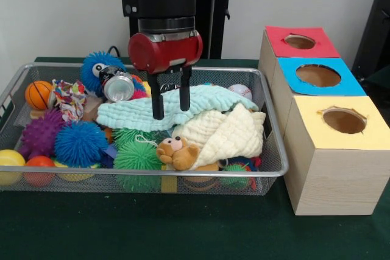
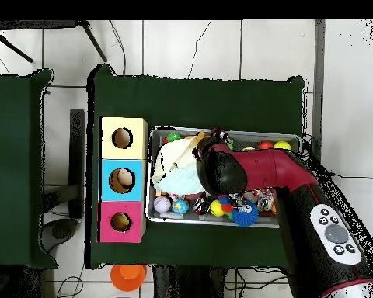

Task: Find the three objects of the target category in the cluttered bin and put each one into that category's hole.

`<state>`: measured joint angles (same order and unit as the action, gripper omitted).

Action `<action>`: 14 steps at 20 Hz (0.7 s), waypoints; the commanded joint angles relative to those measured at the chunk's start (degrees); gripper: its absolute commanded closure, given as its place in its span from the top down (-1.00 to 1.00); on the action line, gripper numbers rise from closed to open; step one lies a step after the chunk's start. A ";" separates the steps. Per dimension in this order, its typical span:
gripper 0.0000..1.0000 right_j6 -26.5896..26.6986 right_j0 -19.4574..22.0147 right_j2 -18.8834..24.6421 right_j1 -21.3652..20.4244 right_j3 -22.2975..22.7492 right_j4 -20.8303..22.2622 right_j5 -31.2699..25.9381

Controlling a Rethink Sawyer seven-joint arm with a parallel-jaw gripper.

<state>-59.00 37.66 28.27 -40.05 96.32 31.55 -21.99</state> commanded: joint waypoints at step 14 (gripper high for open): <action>1.00 -6.11 -0.31 -2.93 11.55 -6.21 1.48 2.07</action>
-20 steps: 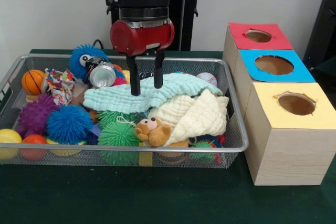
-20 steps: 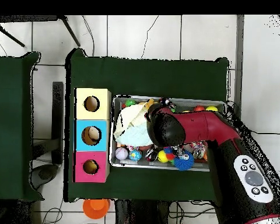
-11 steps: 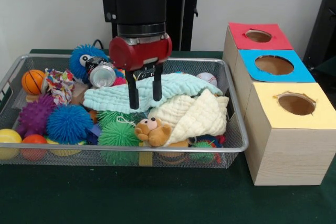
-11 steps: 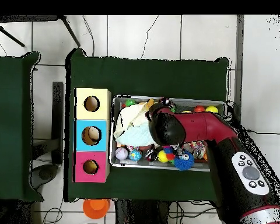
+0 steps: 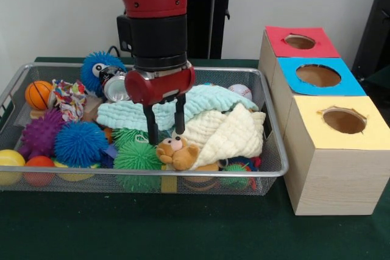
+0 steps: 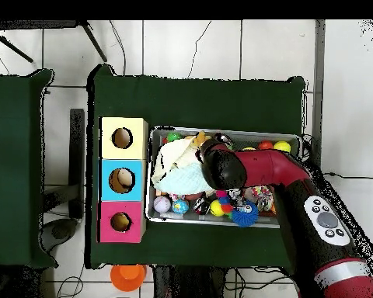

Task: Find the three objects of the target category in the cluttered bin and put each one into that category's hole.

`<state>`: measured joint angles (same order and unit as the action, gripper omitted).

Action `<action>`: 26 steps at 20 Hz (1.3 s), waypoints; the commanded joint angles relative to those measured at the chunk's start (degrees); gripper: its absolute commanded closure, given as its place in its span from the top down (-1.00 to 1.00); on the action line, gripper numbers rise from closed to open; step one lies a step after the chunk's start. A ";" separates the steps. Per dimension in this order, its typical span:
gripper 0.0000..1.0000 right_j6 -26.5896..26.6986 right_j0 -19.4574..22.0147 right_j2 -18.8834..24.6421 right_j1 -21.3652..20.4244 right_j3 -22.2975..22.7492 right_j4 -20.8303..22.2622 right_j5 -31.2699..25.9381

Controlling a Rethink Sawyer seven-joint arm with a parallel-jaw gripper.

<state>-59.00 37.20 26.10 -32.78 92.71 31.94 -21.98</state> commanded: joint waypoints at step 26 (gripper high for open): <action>-1.00 -3.68 -1.94 -3.53 9.67 -4.77 1.98 -1.24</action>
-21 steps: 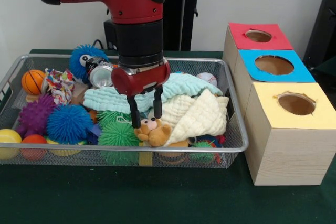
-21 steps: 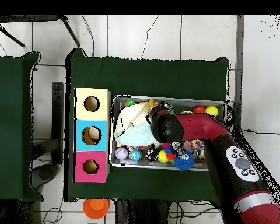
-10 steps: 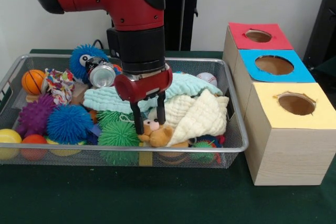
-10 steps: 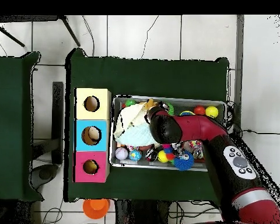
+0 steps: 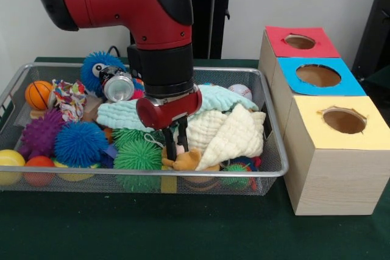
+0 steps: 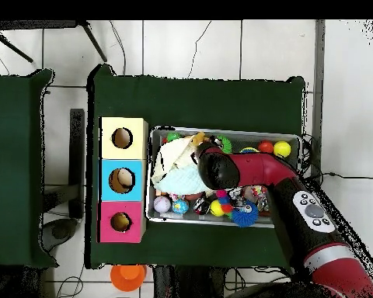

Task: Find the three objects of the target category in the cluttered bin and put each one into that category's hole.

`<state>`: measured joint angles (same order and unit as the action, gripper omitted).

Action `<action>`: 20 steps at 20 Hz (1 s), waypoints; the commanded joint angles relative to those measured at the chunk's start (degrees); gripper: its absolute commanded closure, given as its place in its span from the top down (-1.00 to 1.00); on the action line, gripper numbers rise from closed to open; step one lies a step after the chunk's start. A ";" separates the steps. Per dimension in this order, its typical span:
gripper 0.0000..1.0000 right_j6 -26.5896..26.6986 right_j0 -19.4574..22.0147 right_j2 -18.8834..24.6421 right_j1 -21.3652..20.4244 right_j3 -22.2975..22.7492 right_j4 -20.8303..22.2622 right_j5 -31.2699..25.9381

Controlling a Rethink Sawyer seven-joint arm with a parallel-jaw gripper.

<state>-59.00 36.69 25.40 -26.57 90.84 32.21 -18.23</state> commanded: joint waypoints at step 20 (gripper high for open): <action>-1.00 -10.62 -8.80 -7.92 -14.31 6.65 -3.93 -11.79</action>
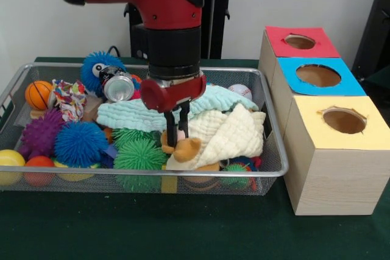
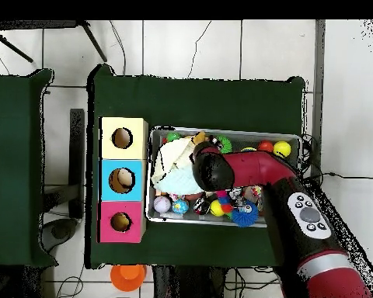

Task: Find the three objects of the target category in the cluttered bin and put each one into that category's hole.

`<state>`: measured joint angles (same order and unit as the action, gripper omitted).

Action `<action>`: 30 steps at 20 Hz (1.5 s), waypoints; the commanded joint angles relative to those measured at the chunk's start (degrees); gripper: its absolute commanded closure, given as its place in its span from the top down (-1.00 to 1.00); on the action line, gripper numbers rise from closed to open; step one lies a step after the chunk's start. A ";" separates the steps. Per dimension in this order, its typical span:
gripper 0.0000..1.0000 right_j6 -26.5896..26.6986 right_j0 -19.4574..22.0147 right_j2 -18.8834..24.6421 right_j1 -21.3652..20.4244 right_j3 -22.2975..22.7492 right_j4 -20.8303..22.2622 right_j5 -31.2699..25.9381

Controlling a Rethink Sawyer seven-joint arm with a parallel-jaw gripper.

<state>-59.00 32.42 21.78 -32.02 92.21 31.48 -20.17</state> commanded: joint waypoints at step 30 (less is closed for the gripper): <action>-1.00 -19.12 -29.93 -15.15 -15.27 1.97 -17.96 -44.79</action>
<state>-59.12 4.03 7.51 -48.36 93.75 18.11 -60.00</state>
